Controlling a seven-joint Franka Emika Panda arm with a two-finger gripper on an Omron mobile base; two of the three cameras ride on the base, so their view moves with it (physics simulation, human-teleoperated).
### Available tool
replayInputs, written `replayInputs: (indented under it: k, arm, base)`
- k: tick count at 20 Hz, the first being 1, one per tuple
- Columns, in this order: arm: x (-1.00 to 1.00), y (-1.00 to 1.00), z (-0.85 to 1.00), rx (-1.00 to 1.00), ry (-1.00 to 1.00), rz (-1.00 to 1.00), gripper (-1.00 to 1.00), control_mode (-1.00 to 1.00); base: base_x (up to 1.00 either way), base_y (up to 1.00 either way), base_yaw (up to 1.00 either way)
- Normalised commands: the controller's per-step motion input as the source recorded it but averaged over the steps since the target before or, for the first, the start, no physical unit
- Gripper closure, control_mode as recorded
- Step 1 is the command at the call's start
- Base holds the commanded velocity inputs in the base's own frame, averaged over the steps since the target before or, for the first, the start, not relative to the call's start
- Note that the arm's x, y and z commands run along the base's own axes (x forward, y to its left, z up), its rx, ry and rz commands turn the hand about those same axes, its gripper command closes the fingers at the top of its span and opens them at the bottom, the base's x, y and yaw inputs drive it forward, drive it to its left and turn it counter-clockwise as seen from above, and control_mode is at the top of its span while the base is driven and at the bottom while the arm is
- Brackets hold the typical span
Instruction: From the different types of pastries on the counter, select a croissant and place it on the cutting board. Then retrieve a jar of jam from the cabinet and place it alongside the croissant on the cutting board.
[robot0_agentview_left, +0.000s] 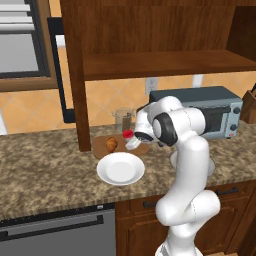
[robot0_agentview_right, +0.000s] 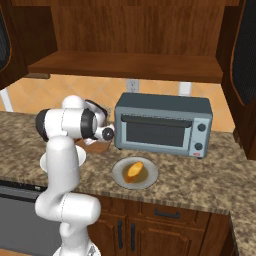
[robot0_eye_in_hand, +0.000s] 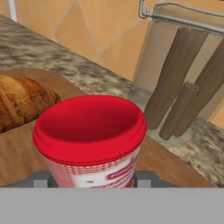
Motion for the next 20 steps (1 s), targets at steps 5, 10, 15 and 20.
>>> replayInputs:
  k: [5, 10, 15, 20]
  arm:
    - [0.05, 0.07, -0.34, -0.04, 0.01, 0.0, 1.0, -1.0]
    - [-0.06, 0.03, -0.25, -0.06, 0.0, 0.0, -1.0, -1.0]
    - [-0.2, 0.0, -0.04, -0.01, -0.02, 0.0, -1.0, -1.0]
    - [-0.29, -0.19, 0.03, -0.01, -0.08, 0.03, -1.0, -1.0]
  base:
    - [0.0, 0.0, 0.0]
    - [0.0, 0.0, 0.0]
    - [0.0, 0.0, 0.0]
    - [0.0, 0.0, 0.0]
